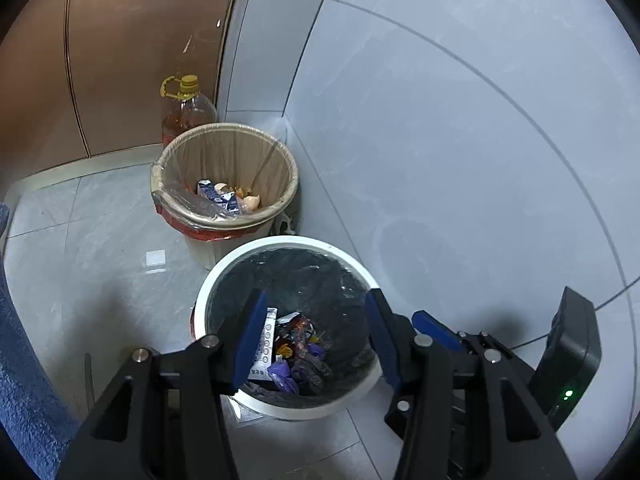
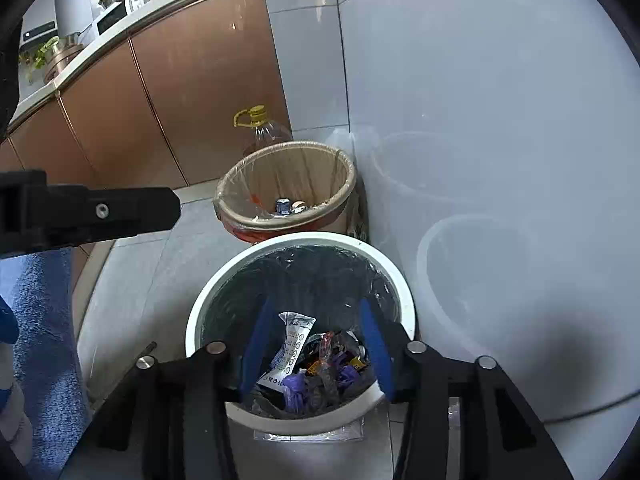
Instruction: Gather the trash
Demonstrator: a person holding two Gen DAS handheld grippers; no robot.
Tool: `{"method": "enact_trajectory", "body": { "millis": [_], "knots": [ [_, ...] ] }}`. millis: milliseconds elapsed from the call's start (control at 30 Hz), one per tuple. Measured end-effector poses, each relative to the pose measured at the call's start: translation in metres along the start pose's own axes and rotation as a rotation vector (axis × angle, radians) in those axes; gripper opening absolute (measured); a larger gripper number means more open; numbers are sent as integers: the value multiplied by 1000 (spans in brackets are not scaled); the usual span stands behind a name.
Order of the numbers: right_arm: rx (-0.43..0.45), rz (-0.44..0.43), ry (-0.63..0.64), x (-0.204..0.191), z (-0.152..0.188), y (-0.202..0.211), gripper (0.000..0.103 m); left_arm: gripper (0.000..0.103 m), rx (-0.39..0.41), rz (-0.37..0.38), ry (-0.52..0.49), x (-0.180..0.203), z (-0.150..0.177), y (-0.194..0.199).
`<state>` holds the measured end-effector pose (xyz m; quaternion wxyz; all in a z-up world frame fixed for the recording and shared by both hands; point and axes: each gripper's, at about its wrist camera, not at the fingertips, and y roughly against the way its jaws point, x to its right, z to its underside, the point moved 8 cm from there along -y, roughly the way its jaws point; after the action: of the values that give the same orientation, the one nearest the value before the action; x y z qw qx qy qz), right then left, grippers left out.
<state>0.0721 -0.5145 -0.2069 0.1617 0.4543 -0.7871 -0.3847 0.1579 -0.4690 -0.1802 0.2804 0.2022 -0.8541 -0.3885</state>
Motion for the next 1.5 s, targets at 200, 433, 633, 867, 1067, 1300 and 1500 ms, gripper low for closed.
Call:
{"method": "enact_trajectory", "body": {
  "millis": [200, 433, 633, 867, 1067, 1300, 1500],
  "knots": [
    [25, -3, 13, -9, -4, 23, 51, 49, 44, -3, -3, 5, -3, 31],
    [78, -11, 25, -21, -13, 54, 57, 50, 115, -2, 9, 8, -1, 85],
    [135, -22, 37, -32, -22, 88, 61, 52, 183, -4, 8, 13, 2, 132],
    [199, -39, 58, -47, -31, 129, 63, 54, 272, 1, 20, 13, 14, 194],
    [251, -68, 101, -68, -37, 159, 65, 54, 336, -23, 28, 6, 33, 243],
    [313, -124, 167, -106, -42, 196, 66, 54, 414, -66, 55, -10, 61, 300],
    [372, -180, 240, -141, -43, 233, 66, 54, 490, -125, 66, -21, 88, 352]
  ]
}}
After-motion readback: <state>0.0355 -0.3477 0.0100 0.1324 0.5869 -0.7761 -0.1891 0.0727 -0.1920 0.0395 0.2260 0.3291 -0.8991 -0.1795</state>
